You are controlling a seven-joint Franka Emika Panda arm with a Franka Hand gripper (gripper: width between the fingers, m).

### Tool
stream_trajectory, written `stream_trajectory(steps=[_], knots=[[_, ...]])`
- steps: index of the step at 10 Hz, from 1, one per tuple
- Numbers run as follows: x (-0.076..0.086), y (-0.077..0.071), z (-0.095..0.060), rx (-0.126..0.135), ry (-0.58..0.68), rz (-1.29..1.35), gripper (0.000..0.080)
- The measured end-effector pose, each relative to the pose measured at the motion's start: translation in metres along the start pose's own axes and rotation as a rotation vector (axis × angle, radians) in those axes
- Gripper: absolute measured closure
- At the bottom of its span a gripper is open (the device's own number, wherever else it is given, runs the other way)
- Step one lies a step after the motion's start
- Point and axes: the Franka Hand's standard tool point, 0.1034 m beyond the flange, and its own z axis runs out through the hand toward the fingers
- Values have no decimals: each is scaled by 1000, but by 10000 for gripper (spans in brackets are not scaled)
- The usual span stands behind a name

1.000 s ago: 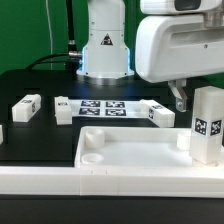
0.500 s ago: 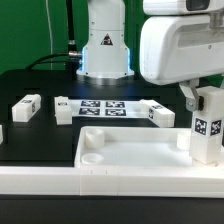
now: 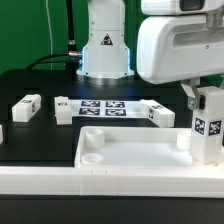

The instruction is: Assemble desk

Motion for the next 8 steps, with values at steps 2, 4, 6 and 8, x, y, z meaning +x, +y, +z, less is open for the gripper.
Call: stream_trajectory(steps=[2, 4, 6, 8], knots=[[-1, 0, 0, 0, 10, 244, 511], [-2, 1, 2, 10, 21, 438, 511], [-2, 3, 2, 19, 21, 647, 511], [-2, 3, 2, 25, 14, 820, 510]])
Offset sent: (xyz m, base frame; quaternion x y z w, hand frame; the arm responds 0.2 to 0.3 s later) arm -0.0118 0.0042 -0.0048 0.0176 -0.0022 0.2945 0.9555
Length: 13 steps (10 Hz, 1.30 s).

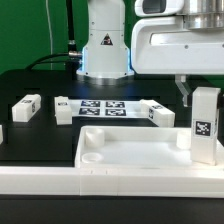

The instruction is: Assemble desk

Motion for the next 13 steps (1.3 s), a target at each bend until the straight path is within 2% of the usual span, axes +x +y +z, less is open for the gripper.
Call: stream_trajectory(steps=[3, 6, 7, 8, 9, 13], knots=[[-1, 0, 0, 12, -14, 236, 509], [-1, 0, 1, 12, -15, 235, 508], [-1, 0, 1, 11, -14, 190, 293], [-3, 0, 1, -2, -17, 92, 181], [-4, -1, 0, -13, -23, -12, 181], [-5, -6, -1, -16, -27, -422, 151]])
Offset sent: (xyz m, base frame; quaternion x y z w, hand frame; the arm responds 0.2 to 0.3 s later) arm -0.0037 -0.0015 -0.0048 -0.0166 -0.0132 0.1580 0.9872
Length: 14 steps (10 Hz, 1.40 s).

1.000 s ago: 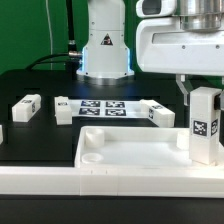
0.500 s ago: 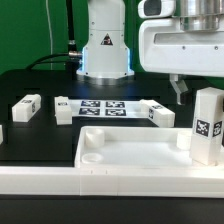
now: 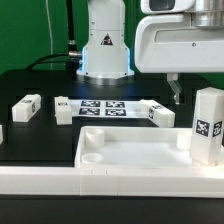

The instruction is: Assemble desk

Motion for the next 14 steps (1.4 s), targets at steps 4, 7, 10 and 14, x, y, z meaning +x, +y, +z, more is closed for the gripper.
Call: stream_trajectory(steps=[4, 7, 10, 14], knots=[[-2, 0, 5, -12, -26, -389, 151], [-2, -2, 5, -20, -26, -567, 151], [-1, -1, 5, -21, -26, -648, 283], [0, 2, 5, -24, -26, -623, 508]])
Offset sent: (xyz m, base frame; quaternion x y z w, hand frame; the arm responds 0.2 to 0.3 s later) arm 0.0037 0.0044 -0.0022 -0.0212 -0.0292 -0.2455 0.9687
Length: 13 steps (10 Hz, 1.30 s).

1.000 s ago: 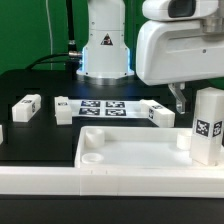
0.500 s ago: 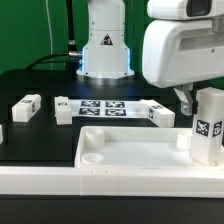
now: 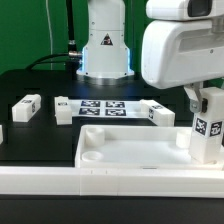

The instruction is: Assemble desk

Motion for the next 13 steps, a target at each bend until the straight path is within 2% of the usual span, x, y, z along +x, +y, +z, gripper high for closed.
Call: stream_trajectory(steps=[2, 8, 13], knots=[[-1, 3, 0, 17, 5, 89, 508], [-2, 3, 1, 11, 65, 749, 508], [-1, 2, 2, 59, 61, 1297, 508]])
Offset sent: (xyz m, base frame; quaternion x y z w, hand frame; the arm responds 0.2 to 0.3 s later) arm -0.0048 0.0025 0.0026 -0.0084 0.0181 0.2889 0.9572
